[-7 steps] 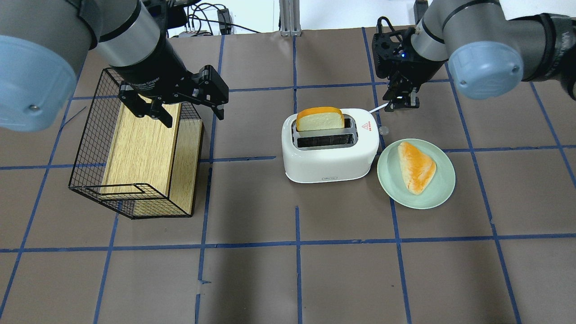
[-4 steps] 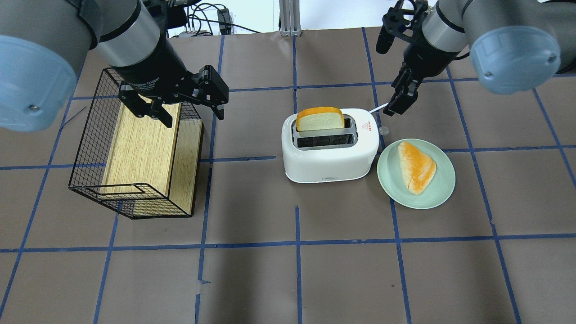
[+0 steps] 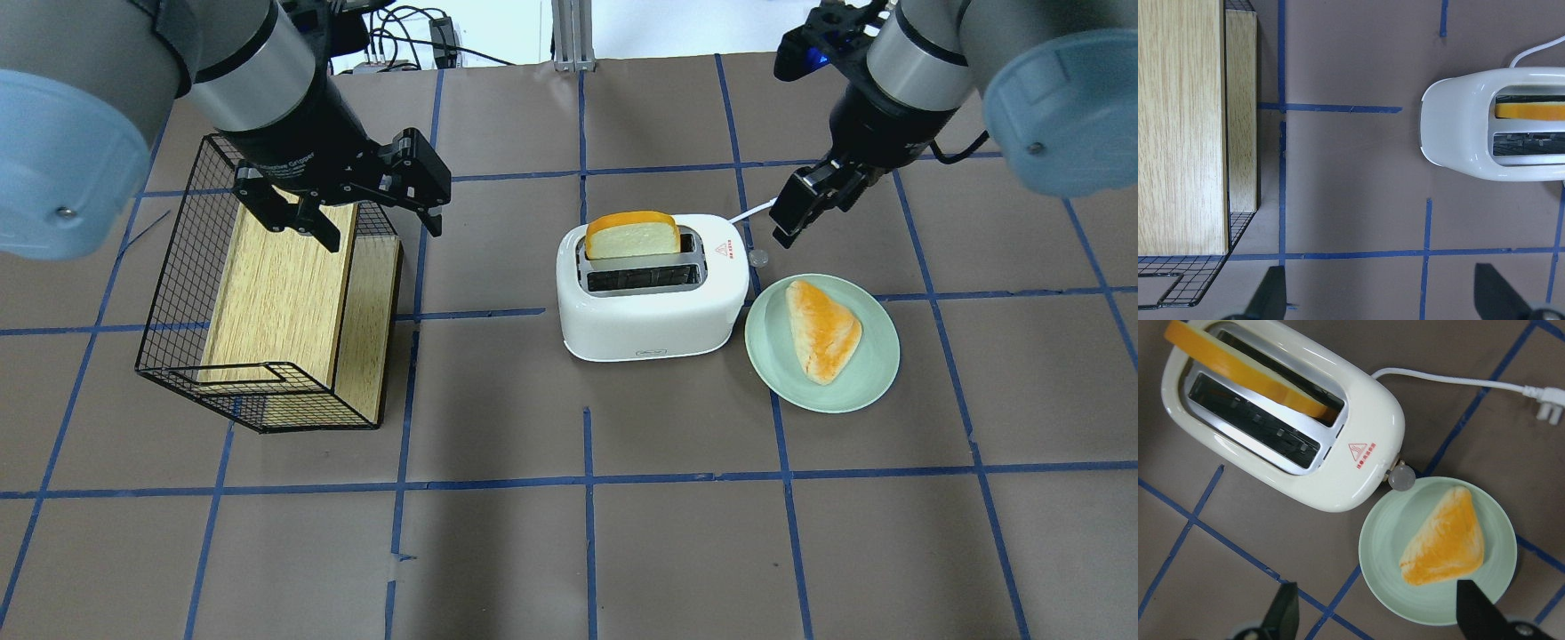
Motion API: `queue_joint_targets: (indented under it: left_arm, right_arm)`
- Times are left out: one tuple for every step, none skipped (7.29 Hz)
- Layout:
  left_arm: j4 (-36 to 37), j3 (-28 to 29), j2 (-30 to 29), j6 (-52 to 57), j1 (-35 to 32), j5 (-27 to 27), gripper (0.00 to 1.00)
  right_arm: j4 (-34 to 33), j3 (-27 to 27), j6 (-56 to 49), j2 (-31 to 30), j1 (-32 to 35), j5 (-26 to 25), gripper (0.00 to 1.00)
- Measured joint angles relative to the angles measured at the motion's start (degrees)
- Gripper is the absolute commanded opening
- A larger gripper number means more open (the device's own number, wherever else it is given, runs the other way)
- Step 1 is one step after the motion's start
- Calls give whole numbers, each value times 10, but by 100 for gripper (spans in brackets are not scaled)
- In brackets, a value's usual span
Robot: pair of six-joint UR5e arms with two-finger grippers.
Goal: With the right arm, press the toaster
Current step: 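Lift the right gripper up and away from the toaster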
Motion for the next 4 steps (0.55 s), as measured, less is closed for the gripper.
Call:
queue_joint_targets:
  left_arm:
    - [0,0,0,0,0,0,100]
    - [0,0,0,0,0,0,100]
    - [0,0,0,0,0,0,100]
    - [0,0,0,0,-1,0,100]
  right_arm:
    - [10,2,65,-8,0,-17,100]
    - [16,1,107,-16,1,-24,100]
    - [17,0,126,-25,2,-26,100]
    - [19,1,133,-30,2,-27,100]
